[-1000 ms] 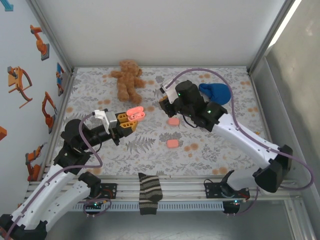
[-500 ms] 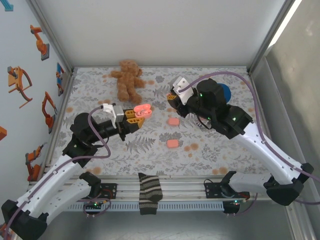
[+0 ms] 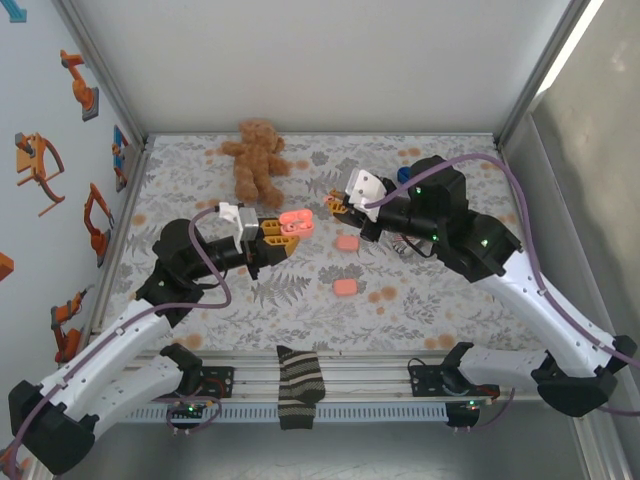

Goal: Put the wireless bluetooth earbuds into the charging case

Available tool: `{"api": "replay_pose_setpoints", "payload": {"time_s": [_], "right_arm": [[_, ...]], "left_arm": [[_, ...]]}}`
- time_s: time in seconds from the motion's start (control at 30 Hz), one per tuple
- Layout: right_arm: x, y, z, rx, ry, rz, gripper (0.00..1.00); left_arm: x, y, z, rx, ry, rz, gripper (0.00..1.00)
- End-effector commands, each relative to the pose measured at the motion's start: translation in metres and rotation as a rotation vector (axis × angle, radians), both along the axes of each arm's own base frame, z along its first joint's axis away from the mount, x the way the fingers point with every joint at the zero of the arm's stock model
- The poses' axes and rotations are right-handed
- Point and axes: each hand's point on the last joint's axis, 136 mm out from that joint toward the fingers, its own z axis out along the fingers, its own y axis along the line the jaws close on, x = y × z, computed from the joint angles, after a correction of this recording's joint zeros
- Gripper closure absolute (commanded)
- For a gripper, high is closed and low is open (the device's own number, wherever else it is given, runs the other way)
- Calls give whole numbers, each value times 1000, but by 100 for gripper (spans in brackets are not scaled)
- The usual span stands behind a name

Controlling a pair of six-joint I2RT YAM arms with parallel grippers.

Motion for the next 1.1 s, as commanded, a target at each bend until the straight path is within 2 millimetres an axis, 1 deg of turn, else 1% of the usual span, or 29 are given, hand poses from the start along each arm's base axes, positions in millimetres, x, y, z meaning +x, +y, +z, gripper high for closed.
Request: {"api": "replay_pose_setpoints", "payload": {"time_s": [0.0,0.07,0.4,0.63,0.87,1.07], "right_arm": [[-14,4,24,38,-82,91,85],[-16,6,25,41,-89,110,85],[-22,19,16,6,-127,168,85],[-25,26,4,-35,-139,188,85],[-26,29,-5,-52,-134,199,85],[-24,31,-17,-68,-123,198,85]], "left_arm": [[-9,-1,28,-56,-55,-39,95],[-9,-2,28,-55,-56,-40,95],[-12,-5,31,-64,-57,-52,95],[-13,-6,31,-63,-58,-56,95],[-13,-7,32,-64,-60,-60,95],[-14,-7,32,-63,-62,-62,95]]}}
